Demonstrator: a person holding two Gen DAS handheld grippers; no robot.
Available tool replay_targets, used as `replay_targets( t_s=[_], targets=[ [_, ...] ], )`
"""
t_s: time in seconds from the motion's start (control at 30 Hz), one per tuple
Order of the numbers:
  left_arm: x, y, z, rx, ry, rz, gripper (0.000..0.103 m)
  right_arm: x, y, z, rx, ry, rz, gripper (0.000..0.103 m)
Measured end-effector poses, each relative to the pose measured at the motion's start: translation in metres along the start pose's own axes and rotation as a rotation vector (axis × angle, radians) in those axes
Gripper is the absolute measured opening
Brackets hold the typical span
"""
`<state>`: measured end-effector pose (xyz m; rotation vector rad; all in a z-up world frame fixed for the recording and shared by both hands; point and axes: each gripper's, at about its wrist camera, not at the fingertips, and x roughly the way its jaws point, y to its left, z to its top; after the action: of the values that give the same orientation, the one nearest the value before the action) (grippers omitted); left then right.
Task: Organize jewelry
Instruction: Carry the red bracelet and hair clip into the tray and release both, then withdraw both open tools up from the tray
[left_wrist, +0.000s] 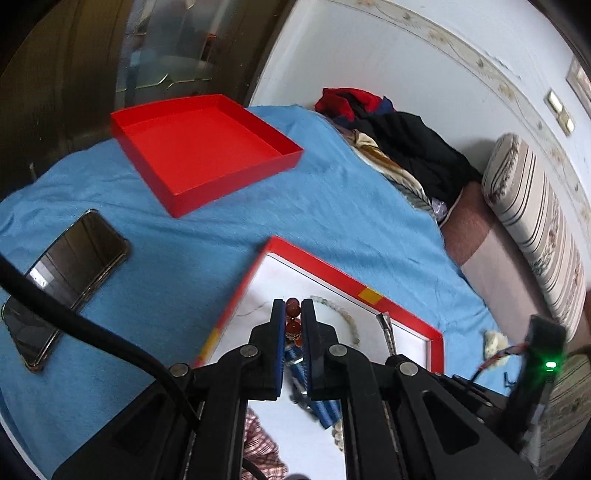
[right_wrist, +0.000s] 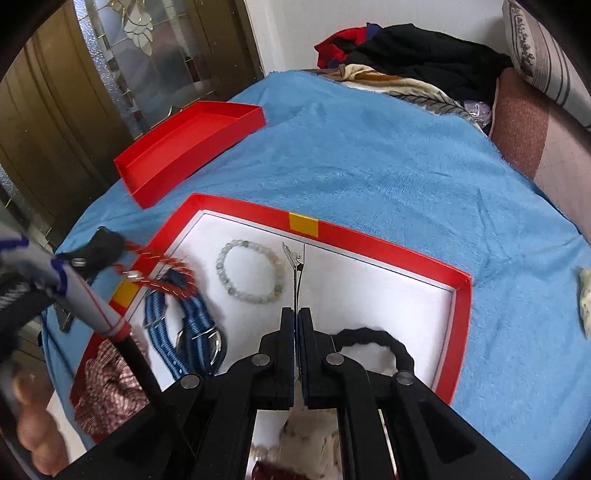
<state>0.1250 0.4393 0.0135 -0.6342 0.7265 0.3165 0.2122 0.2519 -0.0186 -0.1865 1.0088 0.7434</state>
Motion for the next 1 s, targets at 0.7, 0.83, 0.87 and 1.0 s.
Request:
replay_targets(
  t_s=[0.7, 0.83, 0.87, 1.0],
  targets=[
    [-0.024, -0.03, -0.049, 0.16, 0.199, -0.177, 0.007, -0.03, -0.015, -0.01, 0.079, -0.048, 0.03, 0.03],
    [-0.009, -0.027, -0.056, 0.159, 0.241, -0.143, 0.007, -0.059, -0.015, -0.023, 0.055, -0.099, 0.02, 0.034],
    [-0.008, -0.027, -0.057, 0.161, 0.248, -0.13, 0.008, -0.068, -0.015, -0.029, 0.049, -0.113, 0.015, 0.037],
    [-0.018, -0.03, -0.055, 0.185, 0.199, -0.067, 0.033, -0.087, -0.018, -0.045, 0.057, -0.134, 0.019, 0.041]
  ],
)
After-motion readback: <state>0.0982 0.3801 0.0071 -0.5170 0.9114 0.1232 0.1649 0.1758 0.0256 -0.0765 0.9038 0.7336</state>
